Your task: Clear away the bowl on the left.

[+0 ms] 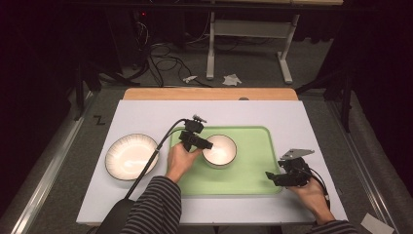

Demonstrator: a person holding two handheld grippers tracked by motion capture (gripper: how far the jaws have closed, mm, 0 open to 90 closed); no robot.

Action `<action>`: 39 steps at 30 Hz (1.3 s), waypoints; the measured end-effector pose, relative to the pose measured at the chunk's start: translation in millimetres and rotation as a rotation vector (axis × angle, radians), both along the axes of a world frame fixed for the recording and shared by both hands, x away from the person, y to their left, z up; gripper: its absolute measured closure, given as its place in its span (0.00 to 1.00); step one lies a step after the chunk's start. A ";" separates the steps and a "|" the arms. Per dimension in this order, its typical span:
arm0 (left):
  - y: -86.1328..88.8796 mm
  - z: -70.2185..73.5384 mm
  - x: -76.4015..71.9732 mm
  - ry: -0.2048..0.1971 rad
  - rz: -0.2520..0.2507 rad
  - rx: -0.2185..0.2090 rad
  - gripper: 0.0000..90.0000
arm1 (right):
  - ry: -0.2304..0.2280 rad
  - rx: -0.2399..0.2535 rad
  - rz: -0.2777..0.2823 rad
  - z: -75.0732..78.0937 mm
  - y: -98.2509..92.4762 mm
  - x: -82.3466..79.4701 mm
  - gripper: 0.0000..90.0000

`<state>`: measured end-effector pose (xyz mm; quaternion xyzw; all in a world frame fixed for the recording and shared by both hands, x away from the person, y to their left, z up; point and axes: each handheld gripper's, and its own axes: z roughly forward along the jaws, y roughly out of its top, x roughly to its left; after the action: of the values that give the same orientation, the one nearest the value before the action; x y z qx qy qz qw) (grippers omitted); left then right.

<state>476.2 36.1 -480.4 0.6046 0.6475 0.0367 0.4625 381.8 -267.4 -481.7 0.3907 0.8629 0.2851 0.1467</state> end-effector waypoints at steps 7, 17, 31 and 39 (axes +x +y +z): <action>6.1 8.1 -2.7 -0.010 -0.016 -0.010 0.55 | 0.002 -0.004 0.002 0.1 0.0 0.0 0.38; 19.1 18.4 -6.9 -0.035 -0.011 -0.006 0.52 | 0.009 -0.004 0.000 -0.6 0.9 0.0 0.38; 41.6 30.4 -14.6 -0.040 0.004 -0.036 0.52 | 0.008 -0.007 0.000 -0.8 1.3 -0.1 0.38; 54.5 35.5 -21.4 -0.054 0.009 -0.027 0.50 | 0.008 -0.006 -0.002 -0.9 1.4 0.0 0.38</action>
<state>454.8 90.6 -444.8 0.5939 0.6381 0.0464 0.4878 381.8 -266.1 -482.6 0.3922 0.8639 0.2809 0.1447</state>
